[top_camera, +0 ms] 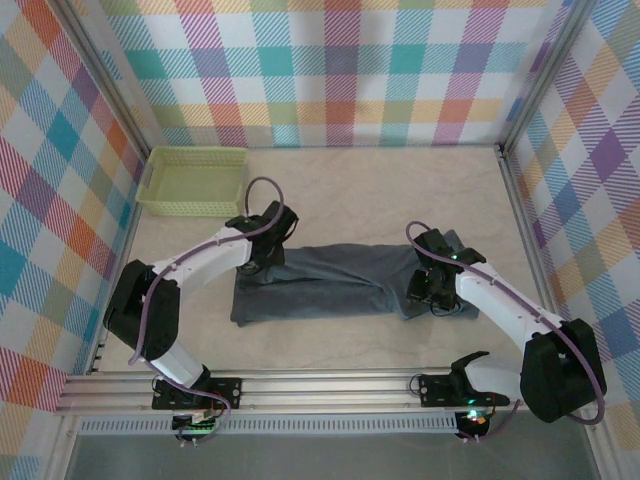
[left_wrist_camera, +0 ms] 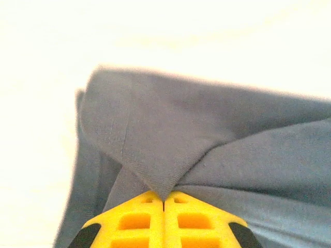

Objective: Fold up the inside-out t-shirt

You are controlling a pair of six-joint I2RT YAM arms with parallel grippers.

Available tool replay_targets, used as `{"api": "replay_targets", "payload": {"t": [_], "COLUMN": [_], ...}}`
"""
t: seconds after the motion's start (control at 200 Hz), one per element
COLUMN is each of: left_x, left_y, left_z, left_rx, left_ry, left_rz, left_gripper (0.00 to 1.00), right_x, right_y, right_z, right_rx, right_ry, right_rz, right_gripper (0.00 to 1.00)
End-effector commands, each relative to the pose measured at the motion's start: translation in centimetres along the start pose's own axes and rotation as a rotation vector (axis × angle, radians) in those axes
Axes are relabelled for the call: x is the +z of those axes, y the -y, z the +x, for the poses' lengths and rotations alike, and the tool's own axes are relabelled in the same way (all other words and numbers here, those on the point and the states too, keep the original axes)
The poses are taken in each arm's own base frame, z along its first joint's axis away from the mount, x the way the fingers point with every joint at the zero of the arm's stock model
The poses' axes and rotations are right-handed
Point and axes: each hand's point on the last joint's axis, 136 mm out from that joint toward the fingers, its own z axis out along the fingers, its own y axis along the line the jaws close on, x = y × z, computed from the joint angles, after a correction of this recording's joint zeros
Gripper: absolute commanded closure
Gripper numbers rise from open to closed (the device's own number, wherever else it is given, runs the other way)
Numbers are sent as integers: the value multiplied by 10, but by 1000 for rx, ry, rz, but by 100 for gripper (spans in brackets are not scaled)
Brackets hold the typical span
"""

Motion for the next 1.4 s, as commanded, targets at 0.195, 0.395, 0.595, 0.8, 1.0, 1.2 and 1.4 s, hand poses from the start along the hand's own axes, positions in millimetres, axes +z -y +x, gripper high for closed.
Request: {"api": "replay_targets", "payload": {"t": [0.195,0.395,0.595,0.8,1.0,1.2,1.4], "left_x": [-20,-10,-33,-6,22,32,38], "left_y": [11,71,43,-9,-16,-6,3], "left_z": [23,96,77,69,76,72,60], "left_rx": [246,342,203,-119,-237,-249,-215], "left_ry": [112,-45,19,-69,-158,-183,-176], "left_rz": [-143,186,234,246,289,326,327], "left_gripper": [85,62,44,49,62,70,66], "right_x": [1,1,0,-1,-4,-3,-1], "right_y": [2,1,2,4,3,3,2], "right_z": [-1,-1,0,1,0,0,-1], "right_rx": [-5,-9,-7,-7,-9,-9,-12], "right_ry": [10,7,6,11,20,16,10], "right_rz": [14,14,11,15,8,11,12], "right_gripper": [46,46,46,46,46,46,46]}}
